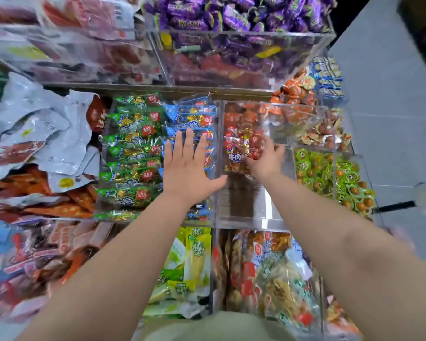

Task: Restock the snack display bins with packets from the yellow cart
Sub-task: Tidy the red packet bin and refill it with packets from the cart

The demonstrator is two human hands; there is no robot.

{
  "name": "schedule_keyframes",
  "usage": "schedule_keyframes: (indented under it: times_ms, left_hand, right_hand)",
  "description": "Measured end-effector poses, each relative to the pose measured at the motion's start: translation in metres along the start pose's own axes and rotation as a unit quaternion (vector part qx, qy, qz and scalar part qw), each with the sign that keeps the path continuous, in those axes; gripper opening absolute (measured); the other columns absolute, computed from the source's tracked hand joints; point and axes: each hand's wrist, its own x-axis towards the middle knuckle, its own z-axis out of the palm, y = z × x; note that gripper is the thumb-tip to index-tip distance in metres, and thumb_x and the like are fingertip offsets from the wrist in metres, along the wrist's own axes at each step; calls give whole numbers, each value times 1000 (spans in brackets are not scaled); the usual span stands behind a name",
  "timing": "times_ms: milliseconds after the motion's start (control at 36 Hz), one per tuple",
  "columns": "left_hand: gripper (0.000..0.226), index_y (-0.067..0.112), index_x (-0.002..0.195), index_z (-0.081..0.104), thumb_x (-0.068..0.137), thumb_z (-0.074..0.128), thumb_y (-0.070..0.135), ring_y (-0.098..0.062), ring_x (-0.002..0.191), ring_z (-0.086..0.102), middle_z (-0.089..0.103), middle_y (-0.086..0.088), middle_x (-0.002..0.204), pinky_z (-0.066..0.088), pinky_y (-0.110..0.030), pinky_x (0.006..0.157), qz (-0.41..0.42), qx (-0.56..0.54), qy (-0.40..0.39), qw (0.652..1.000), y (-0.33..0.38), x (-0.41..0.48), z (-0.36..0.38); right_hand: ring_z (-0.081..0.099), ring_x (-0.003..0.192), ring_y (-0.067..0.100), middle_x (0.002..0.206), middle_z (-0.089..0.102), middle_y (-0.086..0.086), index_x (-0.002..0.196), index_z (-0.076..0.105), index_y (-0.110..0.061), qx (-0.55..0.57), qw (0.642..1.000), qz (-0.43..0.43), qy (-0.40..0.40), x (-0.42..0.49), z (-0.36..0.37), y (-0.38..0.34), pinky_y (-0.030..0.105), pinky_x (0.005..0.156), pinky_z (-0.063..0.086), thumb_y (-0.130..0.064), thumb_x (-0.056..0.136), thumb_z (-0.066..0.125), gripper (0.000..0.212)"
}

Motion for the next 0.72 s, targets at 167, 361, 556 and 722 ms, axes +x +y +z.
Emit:
schedule_keyframes:
  times_ms: [167, 361, 556, 722]
  left_hand:
    - [109, 23, 154, 6, 66, 17, 86, -31, 149, -4, 1, -11, 162, -10, -47, 116, -3, -7, 9, 1000, 1, -1, 0]
    - [108, 22, 154, 9, 67, 20, 85, -31, 149, -1, 3, -11, 162, -10, -45, 116, -1, -7, 15, 1000, 1, -1, 0]
    - [107, 23, 154, 8, 68, 22, 85, -31, 149, -3, 2, -11, 162, -11, -45, 116, 0, -4, 19, 1000, 1, -1, 2]
    - [108, 24, 154, 5, 67, 17, 86, -30, 149, -5, -1, -10, 162, -12, -45, 116, 1, -3, 16, 1000, 1, -2, 2]
  right_hand:
    - [36, 129, 33, 142, 27, 17, 146, 8, -19, -40, 989, 140, -26, -9, 17, 33, 40, 104, 35, -45, 53, 88, 126]
    - [61, 101, 27, 103, 65, 5, 98, 50, -14, -30, 993, 70, -87, -1, 19, 30, 30, 76, 46, -40, 70, 80, 48]
    - [59, 105, 27, 113, 63, 8, 116, 49, -8, 28, 991, 79, -104, -1, 15, 26, 37, 88, 48, -36, 71, 80, 61]
    - [51, 120, 31, 130, 53, 13, 138, 31, -5, 50, 988, 124, -73, -21, 7, 29, 41, 97, 45, -31, 60, 88, 101]
